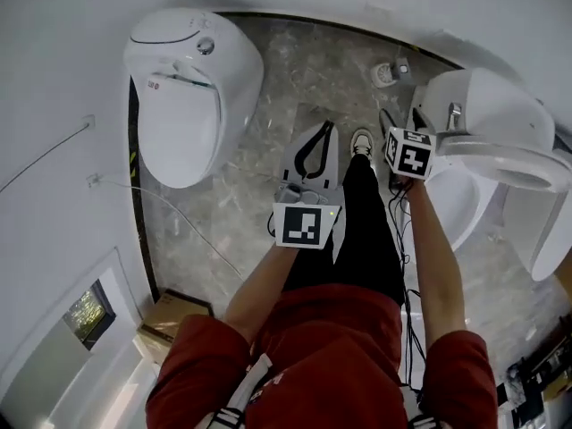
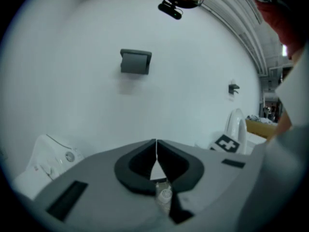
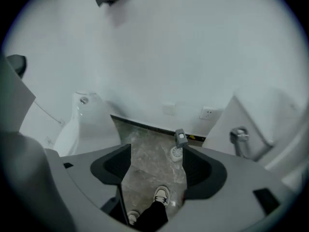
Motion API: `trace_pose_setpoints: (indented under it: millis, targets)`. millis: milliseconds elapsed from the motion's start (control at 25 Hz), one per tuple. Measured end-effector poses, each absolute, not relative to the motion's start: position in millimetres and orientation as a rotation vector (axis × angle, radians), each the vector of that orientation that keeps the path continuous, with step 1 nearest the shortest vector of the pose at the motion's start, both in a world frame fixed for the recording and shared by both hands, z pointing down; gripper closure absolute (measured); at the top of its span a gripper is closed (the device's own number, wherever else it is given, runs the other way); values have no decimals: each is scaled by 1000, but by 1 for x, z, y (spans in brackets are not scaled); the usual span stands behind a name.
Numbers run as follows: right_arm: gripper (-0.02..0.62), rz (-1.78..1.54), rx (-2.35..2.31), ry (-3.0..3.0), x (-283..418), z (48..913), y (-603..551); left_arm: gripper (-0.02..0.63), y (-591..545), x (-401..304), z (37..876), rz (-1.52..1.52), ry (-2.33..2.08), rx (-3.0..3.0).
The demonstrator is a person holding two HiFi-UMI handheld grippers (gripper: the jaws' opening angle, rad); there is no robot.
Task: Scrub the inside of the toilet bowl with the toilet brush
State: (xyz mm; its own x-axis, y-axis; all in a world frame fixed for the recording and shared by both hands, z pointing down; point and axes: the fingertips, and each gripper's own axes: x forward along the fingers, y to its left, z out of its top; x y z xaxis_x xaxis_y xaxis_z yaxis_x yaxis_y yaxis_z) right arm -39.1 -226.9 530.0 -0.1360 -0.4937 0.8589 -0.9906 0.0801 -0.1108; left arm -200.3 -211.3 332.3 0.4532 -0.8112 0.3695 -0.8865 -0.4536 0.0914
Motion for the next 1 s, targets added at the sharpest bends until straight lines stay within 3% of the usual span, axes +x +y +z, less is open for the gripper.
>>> trace_pose_setpoints:
  millis: [240,520,720,880,1000]
  targets:
    - [266,793,1763,-1946,-55,315,-120,608,-157,-228,200,374,-1416,2520]
    - [276,266,2070,-2054,-30,92,-43,607,-118,-211,103,232,-1348,2708]
    - [372,-95,2140,-2052,-14,-4,-7,607,-87,-190,26,137,-1385,2852]
    - [562,-263,2283,-2001,12,-50,19,607,-60,-172,-23,108,-1398,2920]
    - [595,-339,2346,-2023,29,-77,33,607,-47,-162,-44,88,-1416,2961]
